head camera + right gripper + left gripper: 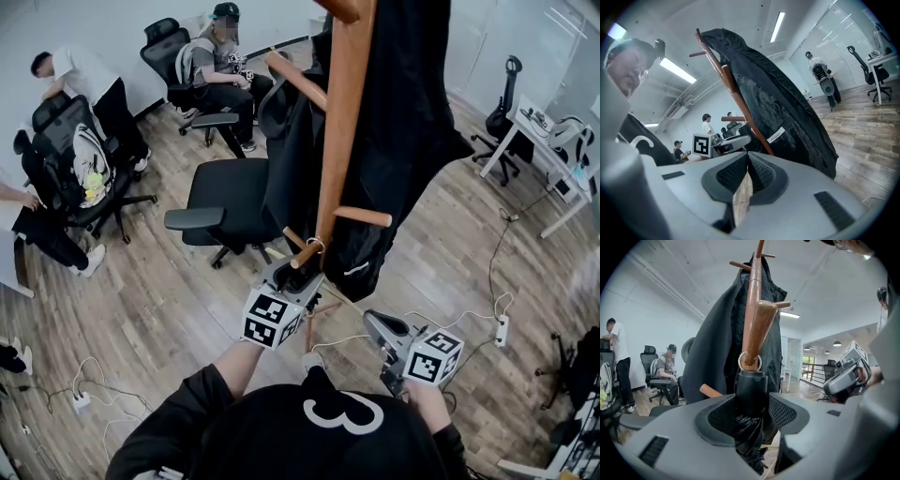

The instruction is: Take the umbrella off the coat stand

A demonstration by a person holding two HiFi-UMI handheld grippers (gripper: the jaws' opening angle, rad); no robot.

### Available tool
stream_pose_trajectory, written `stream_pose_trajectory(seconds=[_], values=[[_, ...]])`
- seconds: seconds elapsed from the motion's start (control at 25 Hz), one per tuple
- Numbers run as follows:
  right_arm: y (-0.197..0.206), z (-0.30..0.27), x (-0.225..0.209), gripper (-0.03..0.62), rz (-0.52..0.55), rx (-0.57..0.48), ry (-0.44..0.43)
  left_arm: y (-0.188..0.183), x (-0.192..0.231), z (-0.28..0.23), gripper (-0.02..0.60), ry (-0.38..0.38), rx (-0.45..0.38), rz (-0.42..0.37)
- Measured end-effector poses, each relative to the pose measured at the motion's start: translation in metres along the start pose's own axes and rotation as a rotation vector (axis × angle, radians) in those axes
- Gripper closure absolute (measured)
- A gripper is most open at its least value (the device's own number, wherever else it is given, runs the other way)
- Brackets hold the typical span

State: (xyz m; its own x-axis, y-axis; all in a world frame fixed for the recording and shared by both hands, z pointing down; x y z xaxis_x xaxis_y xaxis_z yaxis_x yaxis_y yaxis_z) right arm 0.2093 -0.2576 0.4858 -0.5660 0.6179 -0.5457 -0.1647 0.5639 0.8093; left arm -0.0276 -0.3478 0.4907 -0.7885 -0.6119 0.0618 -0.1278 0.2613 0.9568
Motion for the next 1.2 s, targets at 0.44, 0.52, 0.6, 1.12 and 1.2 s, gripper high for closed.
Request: stream_pose_trajectory(seconds=[0.44, 0.52, 0.6, 1.12, 1.2], values=[[0.004, 0.005, -0.004, 0.568, -0.012, 0.013, 0.009, 0.0, 0.0, -0.006, 0.368, 0.001, -0.002, -0.018], [0.003, 0.004, -0.004, 0.568, -0.008, 0.015, 0.006, 0.0, 0.0, -0.006, 0.37, 0.004, 0.004, -0.018], [0.001, 0.002, -0.004, 0.568, -0.004, 0.014, 0.004, 0.0, 0.001, -0.006, 0.371, 0.012, 0.012, -0.011], [-0.001, -0.006, 0.001, 0.568, 0.0, 0.032, -0.014, -0.004, -0.001, 0.008, 0.373, 0.035, -0.005, 0.036], [0.001, -0.007, 0.003, 0.568, -0.002, 0.034, -0.014, -0.006, -0.002, 0.013, 0.373, 0.03, -0.008, 0.042]])
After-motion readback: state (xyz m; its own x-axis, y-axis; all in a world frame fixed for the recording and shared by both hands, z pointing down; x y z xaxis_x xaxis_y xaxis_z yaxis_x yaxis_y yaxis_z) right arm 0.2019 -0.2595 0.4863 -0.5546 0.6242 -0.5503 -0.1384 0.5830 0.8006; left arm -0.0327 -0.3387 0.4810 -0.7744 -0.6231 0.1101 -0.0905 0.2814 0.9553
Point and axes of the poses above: the fingertips, and each gripper's own axes: z backward along the fingers, x to its left, y out of its underside, the point moved 9 cm from there along z, backward along the fingers, and after that the axes turned 4 degrees about -y, right-handed, at the moved point
